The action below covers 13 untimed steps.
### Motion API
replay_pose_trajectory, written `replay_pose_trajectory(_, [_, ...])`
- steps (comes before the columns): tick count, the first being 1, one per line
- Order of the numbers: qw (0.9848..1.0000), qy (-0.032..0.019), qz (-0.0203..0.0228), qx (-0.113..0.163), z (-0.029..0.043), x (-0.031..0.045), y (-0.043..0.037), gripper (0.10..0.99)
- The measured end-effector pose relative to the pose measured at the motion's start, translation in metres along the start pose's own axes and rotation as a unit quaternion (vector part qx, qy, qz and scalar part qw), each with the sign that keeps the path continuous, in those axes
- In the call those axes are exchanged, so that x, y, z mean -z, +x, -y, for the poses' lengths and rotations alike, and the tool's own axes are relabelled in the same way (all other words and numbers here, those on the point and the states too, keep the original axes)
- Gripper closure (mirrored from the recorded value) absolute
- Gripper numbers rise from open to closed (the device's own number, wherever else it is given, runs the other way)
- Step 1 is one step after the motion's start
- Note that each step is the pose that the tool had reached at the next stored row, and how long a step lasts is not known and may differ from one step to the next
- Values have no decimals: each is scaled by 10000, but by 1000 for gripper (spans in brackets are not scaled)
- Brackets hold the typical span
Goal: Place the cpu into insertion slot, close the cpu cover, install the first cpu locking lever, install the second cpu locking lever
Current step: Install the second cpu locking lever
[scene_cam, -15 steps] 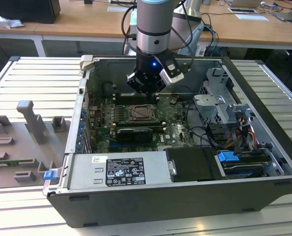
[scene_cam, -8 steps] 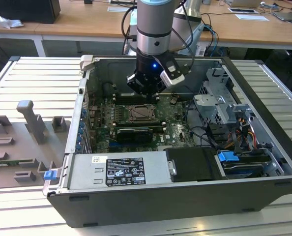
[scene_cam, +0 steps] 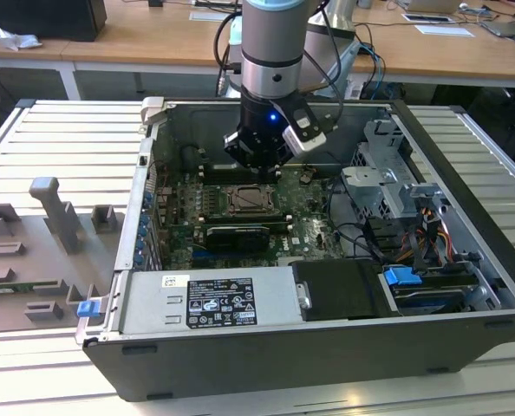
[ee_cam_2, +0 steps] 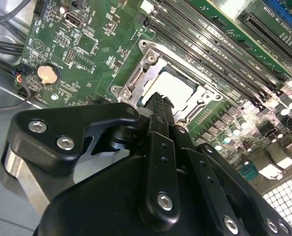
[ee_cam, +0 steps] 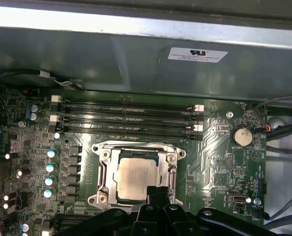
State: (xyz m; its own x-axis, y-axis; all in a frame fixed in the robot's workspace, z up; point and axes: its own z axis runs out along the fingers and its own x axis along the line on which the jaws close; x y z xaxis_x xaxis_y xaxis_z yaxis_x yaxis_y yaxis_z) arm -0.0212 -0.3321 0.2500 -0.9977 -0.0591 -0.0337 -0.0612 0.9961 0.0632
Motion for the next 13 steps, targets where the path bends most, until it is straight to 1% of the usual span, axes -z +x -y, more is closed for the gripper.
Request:
replay_pose_trajectory(4, [10000,0,0,1,16,1,1,980])
replay_pose_trajectory(10, [10000,0,0,0,78,5,4,980])
replay_pose_trajectory(13, [10000,0,0,0,93,6,6,980])
